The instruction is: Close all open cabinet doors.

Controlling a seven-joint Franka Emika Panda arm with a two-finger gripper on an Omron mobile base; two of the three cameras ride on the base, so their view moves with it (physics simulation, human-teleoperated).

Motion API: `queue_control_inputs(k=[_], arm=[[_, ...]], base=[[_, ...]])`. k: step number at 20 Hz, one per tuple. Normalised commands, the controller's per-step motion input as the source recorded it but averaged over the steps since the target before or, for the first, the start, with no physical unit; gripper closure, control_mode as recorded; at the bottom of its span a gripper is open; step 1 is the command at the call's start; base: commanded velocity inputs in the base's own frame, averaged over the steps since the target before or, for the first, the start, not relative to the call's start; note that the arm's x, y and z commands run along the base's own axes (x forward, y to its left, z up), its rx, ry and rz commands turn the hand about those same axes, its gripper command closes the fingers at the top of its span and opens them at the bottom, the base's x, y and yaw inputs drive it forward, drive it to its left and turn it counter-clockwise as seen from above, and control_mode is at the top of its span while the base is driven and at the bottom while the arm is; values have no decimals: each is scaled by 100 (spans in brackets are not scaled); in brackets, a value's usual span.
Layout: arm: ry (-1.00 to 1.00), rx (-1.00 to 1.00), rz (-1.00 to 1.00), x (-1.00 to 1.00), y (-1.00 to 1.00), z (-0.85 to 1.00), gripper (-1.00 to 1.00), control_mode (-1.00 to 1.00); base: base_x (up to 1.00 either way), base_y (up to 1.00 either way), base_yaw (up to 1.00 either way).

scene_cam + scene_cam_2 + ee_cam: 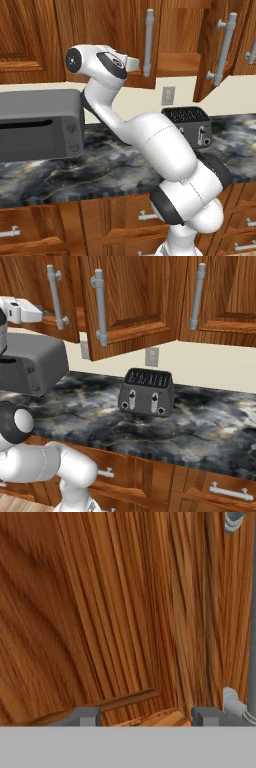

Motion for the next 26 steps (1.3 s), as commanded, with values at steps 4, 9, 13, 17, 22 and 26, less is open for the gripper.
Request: queue_control_inputs(k=[4,9,13,17,22,26], arm=[[0,0,0,52,-36,-4,-100,-100],[0,0,0,47,-33,-1,-100,-100],[0,0,0,39,-26,0,-100,-100],[0,0,0,34,-20,0,-100,-100],[0,0,1,12,-6,0,-100,-100],[0,2,0,-23,-4,0,-100,-100]], base=[[0,0,0],[0,0,0],[0,0,0],[0,0,0],[0,0,0],[0,0,0]])
